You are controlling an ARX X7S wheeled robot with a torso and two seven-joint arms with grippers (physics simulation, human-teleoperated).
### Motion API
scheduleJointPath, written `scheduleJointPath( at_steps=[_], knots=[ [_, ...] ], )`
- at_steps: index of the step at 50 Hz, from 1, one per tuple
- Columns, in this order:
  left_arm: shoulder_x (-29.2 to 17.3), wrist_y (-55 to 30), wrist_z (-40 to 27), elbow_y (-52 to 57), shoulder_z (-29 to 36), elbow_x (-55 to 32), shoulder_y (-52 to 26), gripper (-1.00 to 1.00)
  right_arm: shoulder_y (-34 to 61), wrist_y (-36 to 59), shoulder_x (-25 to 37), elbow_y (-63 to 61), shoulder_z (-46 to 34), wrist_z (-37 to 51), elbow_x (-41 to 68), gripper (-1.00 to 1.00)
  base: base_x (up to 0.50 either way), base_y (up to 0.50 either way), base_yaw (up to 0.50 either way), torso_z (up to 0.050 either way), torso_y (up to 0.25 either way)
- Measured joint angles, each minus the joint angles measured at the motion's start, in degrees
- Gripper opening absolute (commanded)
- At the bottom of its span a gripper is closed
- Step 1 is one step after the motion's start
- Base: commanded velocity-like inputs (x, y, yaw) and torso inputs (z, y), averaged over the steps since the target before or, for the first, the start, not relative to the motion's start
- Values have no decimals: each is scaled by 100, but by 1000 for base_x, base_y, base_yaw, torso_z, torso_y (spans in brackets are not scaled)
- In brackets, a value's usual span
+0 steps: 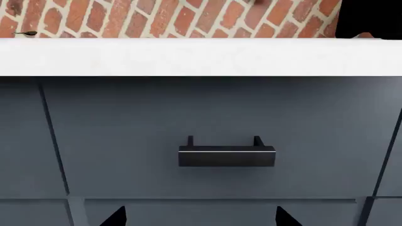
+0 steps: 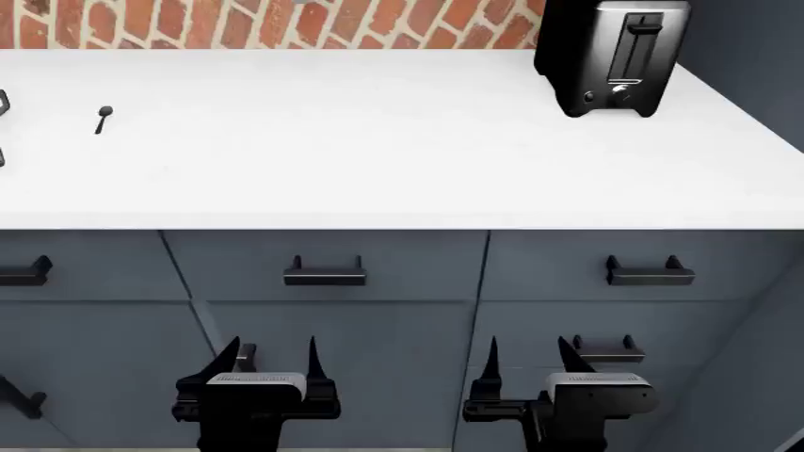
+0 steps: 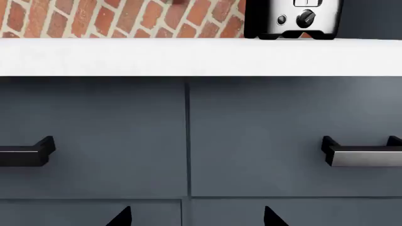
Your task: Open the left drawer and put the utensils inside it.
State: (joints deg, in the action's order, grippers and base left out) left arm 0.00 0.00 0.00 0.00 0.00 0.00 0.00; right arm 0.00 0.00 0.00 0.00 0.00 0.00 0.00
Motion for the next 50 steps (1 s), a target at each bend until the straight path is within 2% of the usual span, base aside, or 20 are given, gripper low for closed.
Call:
scheduleJointPath(
  at_steps=[8,26,50],
  knots=[
    [-90,6,-118,74,141,9,49,100,-55,-91,98,-71,-129,44,86,100,0,43,0,0,0],
    [-296,-43,-337,80,257,-341,38,100,-209,-543,314,-221,-365,225,312,100,0,498,0,0,0],
    [-492,-69,-485,140,358,-737,43,100,-237,-621,508,-268,-599,393,535,100,0,500,0,0,0]
  ],
)
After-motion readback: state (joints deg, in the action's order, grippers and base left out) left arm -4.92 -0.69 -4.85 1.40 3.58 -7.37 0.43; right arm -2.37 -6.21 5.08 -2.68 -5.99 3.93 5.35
